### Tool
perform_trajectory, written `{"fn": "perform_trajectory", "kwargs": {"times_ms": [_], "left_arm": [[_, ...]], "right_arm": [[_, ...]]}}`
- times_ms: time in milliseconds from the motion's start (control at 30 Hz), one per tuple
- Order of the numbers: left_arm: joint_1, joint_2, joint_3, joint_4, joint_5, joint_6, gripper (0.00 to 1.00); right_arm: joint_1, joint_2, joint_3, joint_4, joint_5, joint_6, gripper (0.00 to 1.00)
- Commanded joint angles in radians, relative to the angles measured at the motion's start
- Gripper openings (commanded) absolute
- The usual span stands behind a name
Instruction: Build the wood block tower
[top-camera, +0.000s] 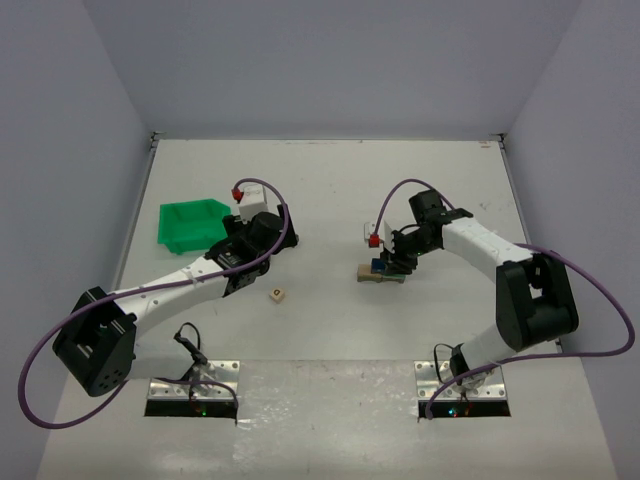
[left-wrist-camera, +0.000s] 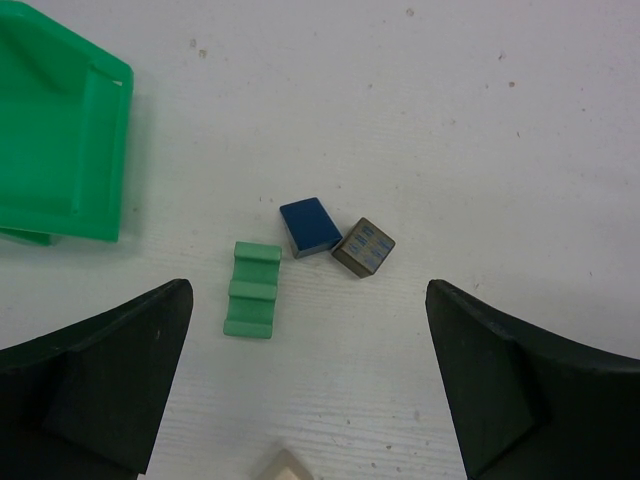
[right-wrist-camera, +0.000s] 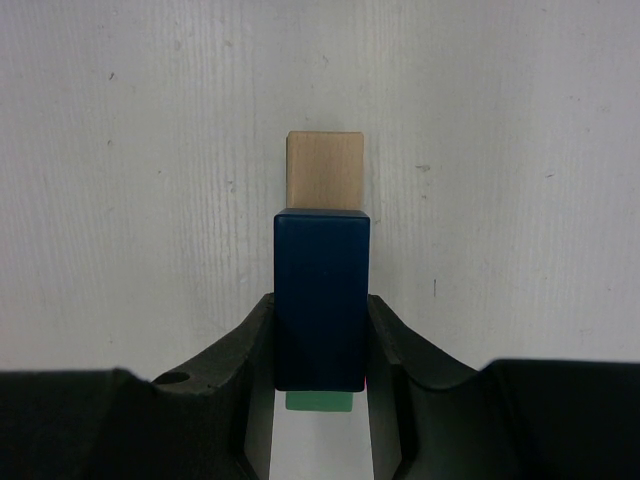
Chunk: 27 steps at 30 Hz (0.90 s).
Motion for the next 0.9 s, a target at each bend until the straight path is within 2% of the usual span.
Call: {"fn": "perform_trajectory", "kwargs": {"times_ms": [0,567,733,867], "left_arm": [[0.005,-0.006,-0.005,0.046,0.002,-0.005,1.00],[0.005,-0.002,-0.004,0.056,-0.004,0.009,1.00],[0.005,-0.002,-0.001,0.056,-0.004,0.010,1.00],[0.005,-0.002,0.002,0.052,-0.004,0.011,1.00]], "right_arm": [[-0.005,0.005,0.004,0.035,-0.030,-0.008,0.25],[-0.005,0.011,-0.011,0.056,-0.013,-0.018,0.27],[-0.005,0.010,-0.011,0.054,-0.012,-0.017,0.30],[-0.006,0.011,-0.015,0.055,-0.007,-0.023,0.35]]}}
